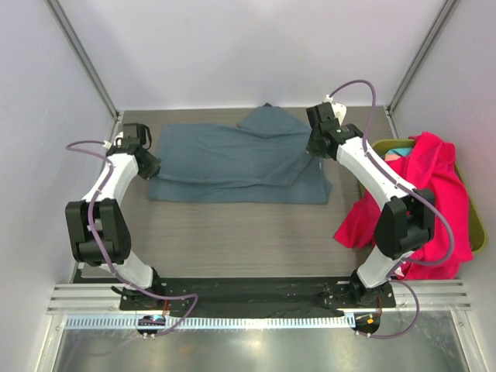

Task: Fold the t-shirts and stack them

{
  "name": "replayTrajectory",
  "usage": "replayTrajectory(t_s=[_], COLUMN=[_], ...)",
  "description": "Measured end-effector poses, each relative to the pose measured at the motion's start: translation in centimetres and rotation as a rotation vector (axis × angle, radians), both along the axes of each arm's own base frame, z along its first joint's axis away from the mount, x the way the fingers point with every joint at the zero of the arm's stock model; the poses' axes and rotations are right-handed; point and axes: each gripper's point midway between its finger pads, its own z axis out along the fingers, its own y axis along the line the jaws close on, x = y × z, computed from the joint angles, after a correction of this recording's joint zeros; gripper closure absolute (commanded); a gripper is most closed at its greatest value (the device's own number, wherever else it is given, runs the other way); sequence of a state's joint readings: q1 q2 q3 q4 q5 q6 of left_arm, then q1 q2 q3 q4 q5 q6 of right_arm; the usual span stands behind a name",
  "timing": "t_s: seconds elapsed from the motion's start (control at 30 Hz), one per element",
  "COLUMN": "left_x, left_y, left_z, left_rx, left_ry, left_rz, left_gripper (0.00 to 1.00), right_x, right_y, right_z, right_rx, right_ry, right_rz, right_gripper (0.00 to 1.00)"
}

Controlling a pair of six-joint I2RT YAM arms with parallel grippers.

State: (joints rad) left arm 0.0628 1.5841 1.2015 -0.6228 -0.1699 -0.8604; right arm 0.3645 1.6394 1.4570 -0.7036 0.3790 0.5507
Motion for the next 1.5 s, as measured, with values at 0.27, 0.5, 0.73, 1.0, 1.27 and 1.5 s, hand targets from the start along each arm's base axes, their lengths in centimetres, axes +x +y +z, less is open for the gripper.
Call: replayTrajectory(t_s=[0.27,0.5,0.73,1.0,1.27,1.5], left_x=[2.5,5.3,7.5,-3.2,-6.6,-4.9], left_y=[1.2,1.5,2.6,0.5,-0.5,-0.2], left_z=[-0.5,-3.2,-4.3,-4.5,-8.5,-8.6], left_rx=[0.012,-0.023,-0.081,-0.143,-0.191,-0.192], left_ry=[0.025,0.101,0.132,0.133,0.188,0.121], left_rz=[0.026,0.02,-0.014,0.019,0.058,0.087], left_gripper=[1.0,0.58,0.19,0.25,0.26,0.27], right_x=[4.6,10.0,12.7,-2.9,-7.8,-5.5], right_y=[0.5,0.3,-2.8,-3.9,-3.2,-3.3], right_z=[0.3,-2.0,-5.0,-10.2,-13.8,-14.1], right_rx=[0.004,0.0,-0.008,0.116,0.186,0.213], right_ry=[-0.02,-0.006,0.059,0.238,0.302,0.232], right_rz=[0.02,-0.002,-0.022,-0.034,-0.031,-0.04], right_gripper=[0.99,0.57,0.0,0.04,0.07,0.15])
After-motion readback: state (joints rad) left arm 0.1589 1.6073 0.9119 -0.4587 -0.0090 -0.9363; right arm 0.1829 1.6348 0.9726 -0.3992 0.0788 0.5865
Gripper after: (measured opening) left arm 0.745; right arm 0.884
